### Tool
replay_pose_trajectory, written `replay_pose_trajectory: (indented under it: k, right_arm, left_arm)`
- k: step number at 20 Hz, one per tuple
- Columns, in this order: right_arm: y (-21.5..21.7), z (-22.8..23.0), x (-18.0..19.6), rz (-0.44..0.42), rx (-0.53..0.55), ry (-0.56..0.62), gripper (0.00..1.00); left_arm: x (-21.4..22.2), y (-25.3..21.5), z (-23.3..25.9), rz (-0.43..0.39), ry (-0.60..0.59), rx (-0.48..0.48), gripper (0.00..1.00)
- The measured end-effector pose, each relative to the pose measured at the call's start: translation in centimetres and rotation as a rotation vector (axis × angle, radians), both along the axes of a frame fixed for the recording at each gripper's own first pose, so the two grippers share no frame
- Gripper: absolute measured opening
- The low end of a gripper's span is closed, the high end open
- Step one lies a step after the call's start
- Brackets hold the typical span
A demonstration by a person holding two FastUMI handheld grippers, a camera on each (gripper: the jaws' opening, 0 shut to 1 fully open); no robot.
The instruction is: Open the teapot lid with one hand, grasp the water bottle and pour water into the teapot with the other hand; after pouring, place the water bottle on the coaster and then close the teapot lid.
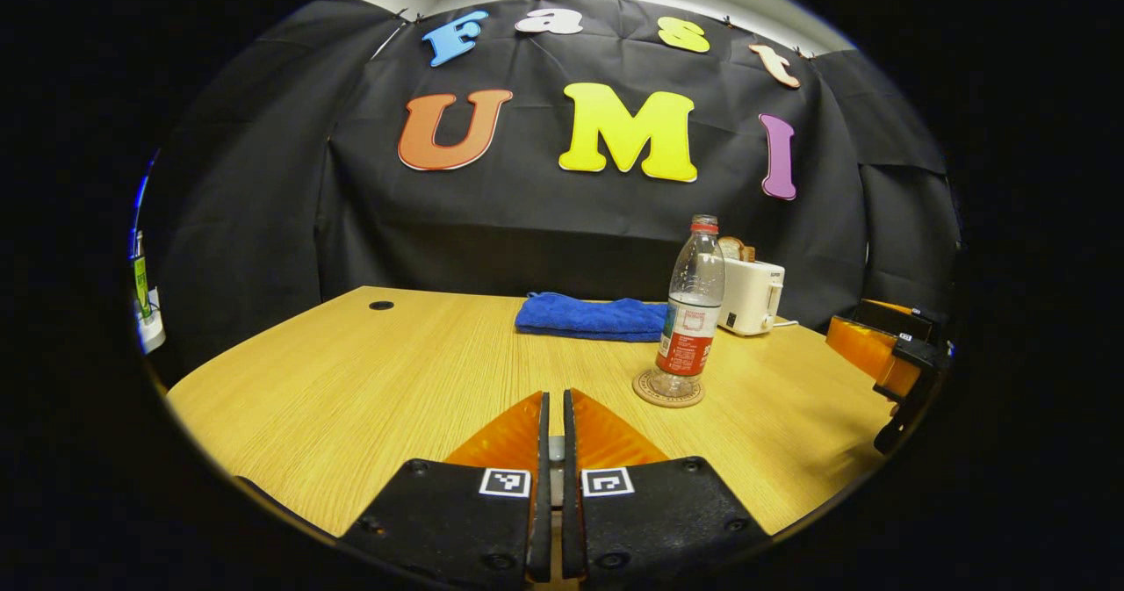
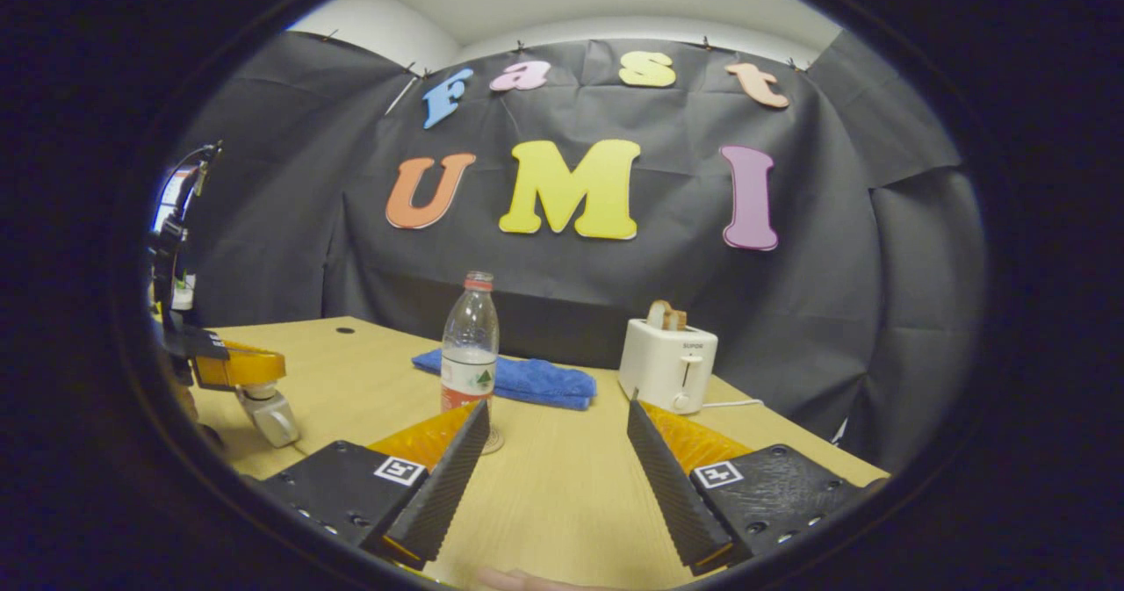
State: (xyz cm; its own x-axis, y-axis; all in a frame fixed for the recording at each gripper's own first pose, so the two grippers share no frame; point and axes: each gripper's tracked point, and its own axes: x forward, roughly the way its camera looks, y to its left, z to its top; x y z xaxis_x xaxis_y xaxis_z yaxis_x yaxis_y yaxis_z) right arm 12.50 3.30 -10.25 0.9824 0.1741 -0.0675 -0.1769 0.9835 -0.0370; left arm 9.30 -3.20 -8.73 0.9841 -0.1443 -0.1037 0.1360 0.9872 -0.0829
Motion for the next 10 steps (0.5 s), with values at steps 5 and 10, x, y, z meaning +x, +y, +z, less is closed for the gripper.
replay_pose_trajectory:
  k: [5,10]
  right_arm:
    - [0.5,0.2,-0.3,0.012,-0.027,-0.014,0.98]
    - [0.4,0.3,-0.5,0.004,-0.037,-0.020,0.95]
  left_arm:
    - [-0.3,0.1,-0.2,0.004,0.000,0.007,0.07]
    - [-0.1,0.4,-1.4,0.010,0.029,0.009,0.08]
